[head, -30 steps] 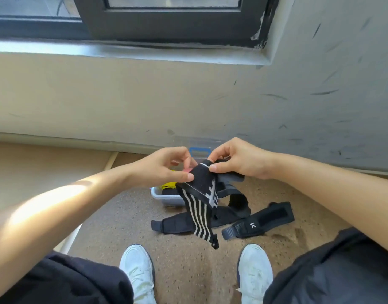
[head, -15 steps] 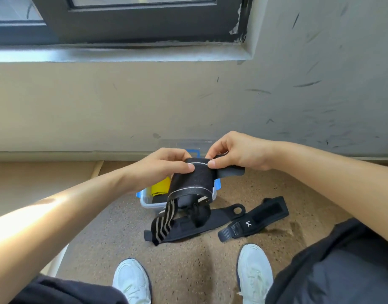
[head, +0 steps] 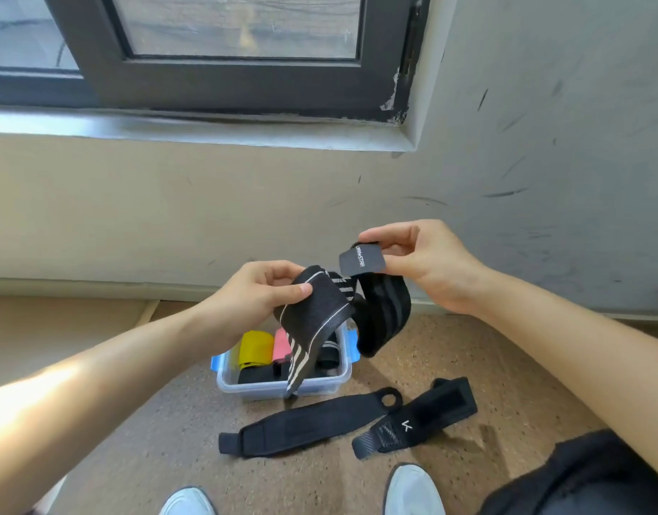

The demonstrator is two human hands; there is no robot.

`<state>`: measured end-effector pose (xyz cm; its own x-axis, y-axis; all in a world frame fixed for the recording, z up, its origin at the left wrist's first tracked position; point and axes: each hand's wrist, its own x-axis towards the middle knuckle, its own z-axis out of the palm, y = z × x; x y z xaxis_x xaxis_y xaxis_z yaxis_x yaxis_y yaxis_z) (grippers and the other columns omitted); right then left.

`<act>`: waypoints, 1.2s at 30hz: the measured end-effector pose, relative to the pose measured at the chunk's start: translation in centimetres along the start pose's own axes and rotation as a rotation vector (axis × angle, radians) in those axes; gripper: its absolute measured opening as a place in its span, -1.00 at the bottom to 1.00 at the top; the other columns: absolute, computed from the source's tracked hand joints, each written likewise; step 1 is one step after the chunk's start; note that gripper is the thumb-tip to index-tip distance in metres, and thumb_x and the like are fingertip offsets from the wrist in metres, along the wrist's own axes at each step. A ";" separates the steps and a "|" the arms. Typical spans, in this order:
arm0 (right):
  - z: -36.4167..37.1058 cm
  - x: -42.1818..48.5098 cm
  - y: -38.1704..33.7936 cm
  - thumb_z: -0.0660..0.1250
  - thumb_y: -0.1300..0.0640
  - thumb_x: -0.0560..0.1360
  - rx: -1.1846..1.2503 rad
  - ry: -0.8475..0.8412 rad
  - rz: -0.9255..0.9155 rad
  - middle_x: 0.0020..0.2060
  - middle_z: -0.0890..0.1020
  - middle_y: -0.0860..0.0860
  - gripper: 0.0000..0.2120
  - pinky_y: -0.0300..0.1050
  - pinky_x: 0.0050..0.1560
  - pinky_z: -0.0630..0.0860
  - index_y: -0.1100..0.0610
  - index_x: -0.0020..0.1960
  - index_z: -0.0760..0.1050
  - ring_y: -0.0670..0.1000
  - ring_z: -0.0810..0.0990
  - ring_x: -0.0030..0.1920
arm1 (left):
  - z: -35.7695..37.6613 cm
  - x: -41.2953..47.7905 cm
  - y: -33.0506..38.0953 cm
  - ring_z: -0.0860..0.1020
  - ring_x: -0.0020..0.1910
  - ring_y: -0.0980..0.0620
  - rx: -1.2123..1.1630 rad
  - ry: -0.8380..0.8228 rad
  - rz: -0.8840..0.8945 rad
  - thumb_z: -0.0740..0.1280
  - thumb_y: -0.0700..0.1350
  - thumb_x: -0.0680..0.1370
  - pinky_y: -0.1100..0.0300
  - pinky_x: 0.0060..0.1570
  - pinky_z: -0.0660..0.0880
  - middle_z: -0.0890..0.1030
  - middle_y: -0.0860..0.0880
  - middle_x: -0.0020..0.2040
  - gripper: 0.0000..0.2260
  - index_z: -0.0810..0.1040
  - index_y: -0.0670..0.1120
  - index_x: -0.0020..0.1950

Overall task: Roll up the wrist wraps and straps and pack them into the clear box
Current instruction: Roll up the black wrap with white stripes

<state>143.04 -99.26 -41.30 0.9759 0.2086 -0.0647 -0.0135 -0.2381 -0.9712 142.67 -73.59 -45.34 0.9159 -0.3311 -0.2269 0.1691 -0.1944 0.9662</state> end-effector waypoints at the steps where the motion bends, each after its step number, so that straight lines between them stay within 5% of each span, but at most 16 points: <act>1: 0.1 0.0 0.1 0.47 0.37 0.49 -0.042 0.053 -0.029 -0.08 0.76 0.13 -0.78 -0.11 0.09 0.66 0.16 0.09 0.69 0.08 0.75 -0.02 | 0.0 -0.1 0.0 0.64 -0.12 -0.04 -0.007 0.007 -0.010 0.38 -0.22 0.61 -0.02 0.04 0.50 0.73 -0.13 -0.05 -0.88 0.68 -0.16 0.11; 3: 0.2 0.3 0.2 0.51 0.22 0.50 -0.129 0.143 -0.061 -0.19 0.76 0.08 -0.97 -0.08 0.02 0.66 0.14 -0.10 0.72 0.05 0.73 -0.17 | 0.1 -0.3 -0.1 0.65 -0.15 -0.01 -0.007 0.018 -0.034 0.38 -0.22 0.61 0.01 0.01 0.53 0.74 -0.10 -0.05 -0.87 0.68 -0.15 0.12; 6: 0.0 0.8 0.3 0.52 0.08 0.50 -0.358 0.252 -0.085 -0.27 0.64 -0.03 -0.77 -0.15 -0.10 0.55 0.17 -0.28 0.65 -0.09 0.59 -0.27 | 0.4 -0.8 -0.4 0.68 -0.10 0.00 -0.012 0.001 -0.065 0.38 -0.23 0.61 0.07 -0.01 0.55 0.75 -0.12 0.01 -0.85 0.66 -0.15 0.16; 15: 1.7 0.2 1.3 0.38 0.25 0.60 0.056 0.158 0.132 -0.16 0.76 0.09 -0.92 -0.13 -0.14 0.70 0.18 0.06 0.64 0.03 0.74 -0.21 | 0.6 -1.5 -1.5 0.66 -0.15 -0.02 -0.082 -0.018 -0.121 0.38 -0.26 0.61 0.21 -0.19 0.55 0.73 -0.13 -0.03 -0.86 0.65 -0.13 0.13; 19: 2.3 -0.4 1.7 0.34 0.30 0.62 0.136 0.058 0.115 -0.03 0.75 0.19 -0.83 -0.05 -0.03 0.71 0.17 0.18 0.62 0.13 0.74 -0.07 | 0.6 -1.6 -1.7 0.63 -0.12 -0.07 -0.100 0.034 -0.156 0.37 -0.25 0.62 0.00 -0.02 0.48 0.72 -0.14 -0.03 -0.85 0.66 -0.12 0.16; 23: 3.2 -0.6 2.0 0.33 0.32 0.61 0.119 -0.007 0.059 0.02 0.75 0.16 -0.78 -0.04 0.01 0.70 0.19 0.22 0.61 0.08 0.74 -0.03 | 0.3 -1.6 -1.6 0.58 -0.08 -0.17 -0.126 0.052 -0.173 0.36 -0.26 0.62 -0.11 0.02 0.41 0.71 -0.16 -0.05 -0.83 0.65 -0.13 0.19; 27: 4.0 -0.7 2.4 0.33 0.33 0.61 0.077 -0.067 0.009 0.06 0.75 0.09 -0.77 -0.03 0.06 0.68 0.19 0.23 0.61 0.06 0.74 0.05 | 0.4 -1.5 -1.4 0.67 -0.13 -0.02 -0.127 0.032 -0.178 0.35 -0.27 0.62 0.08 -0.03 0.56 0.72 -0.15 0.01 -0.81 0.65 -0.11 0.20; 32: 5.0 -1.0 3.2 0.33 0.37 0.60 -0.008 -0.109 -0.042 0.04 0.75 0.07 -0.80 -0.06 0.10 0.67 0.22 0.16 0.64 0.01 0.73 0.09 | 0.2 -1.5 -1.6 0.65 -0.01 -0.11 -0.123 0.016 -0.202 0.34 -0.25 0.63 -0.07 0.19 0.50 0.72 -0.22 0.09 -0.81 0.67 -0.16 0.20; 36: 5.6 -1.6 3.8 0.41 0.32 0.55 -0.338 -0.121 -0.196 -0.07 0.77 -0.01 -0.82 -0.18 0.02 0.61 0.15 0.10 0.71 -0.16 0.71 -0.03 | 0.4 -1.6 -1.2 0.60 -0.02 -0.07 -0.159 -0.013 -0.245 0.29 -0.14 0.65 0.01 0.09 0.43 0.70 -0.13 0.04 -0.75 0.66 -0.23 0.21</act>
<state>140.25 -95.22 -46.19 0.9200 0.3859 0.0682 0.2622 -0.4768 -0.8390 140.86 -73.17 -46.20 0.8359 -0.3042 -0.4568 0.4410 -0.1231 0.8890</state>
